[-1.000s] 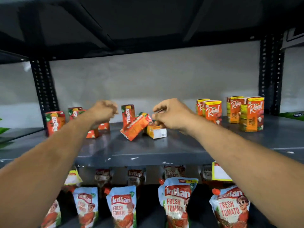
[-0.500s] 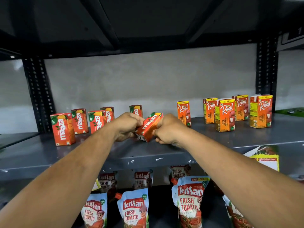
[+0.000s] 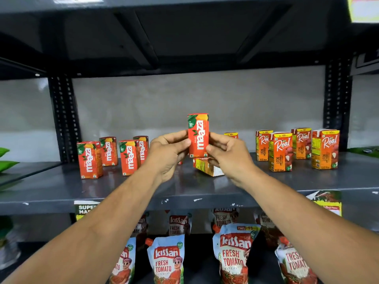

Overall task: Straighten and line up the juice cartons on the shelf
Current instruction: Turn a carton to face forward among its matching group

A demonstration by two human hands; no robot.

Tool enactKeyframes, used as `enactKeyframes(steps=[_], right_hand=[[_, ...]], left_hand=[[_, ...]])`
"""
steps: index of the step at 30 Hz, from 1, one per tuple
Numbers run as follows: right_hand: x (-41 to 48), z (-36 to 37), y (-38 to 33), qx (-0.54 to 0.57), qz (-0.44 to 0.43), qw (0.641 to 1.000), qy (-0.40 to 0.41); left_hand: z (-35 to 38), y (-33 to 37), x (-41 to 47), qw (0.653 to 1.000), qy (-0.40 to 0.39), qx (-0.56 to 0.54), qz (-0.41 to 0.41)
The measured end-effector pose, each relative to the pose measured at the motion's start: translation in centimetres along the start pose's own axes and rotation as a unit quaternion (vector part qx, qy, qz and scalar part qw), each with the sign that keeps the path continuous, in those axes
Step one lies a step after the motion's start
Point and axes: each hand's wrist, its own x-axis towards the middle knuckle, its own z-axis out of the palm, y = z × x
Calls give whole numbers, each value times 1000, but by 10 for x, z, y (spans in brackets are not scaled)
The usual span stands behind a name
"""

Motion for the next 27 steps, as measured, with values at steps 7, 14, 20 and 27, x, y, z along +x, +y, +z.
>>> enactKeyframes(steps=[7,14,20,27], right_hand=[[-7,-28,-5,36,9,999,-14],[-15,-40,-11,47,6,999,-20],[-20,-48,-14,43,5,999,-32],[-29,-49,-16,3,-8,998,-55]], left_hand=[[27,1,-16,1000,5,-14,11],[42,3,-31,999,10,-14,27],[53,4,-45,999,32,-6,43],[56,2,-62,996,65,-7,56]])
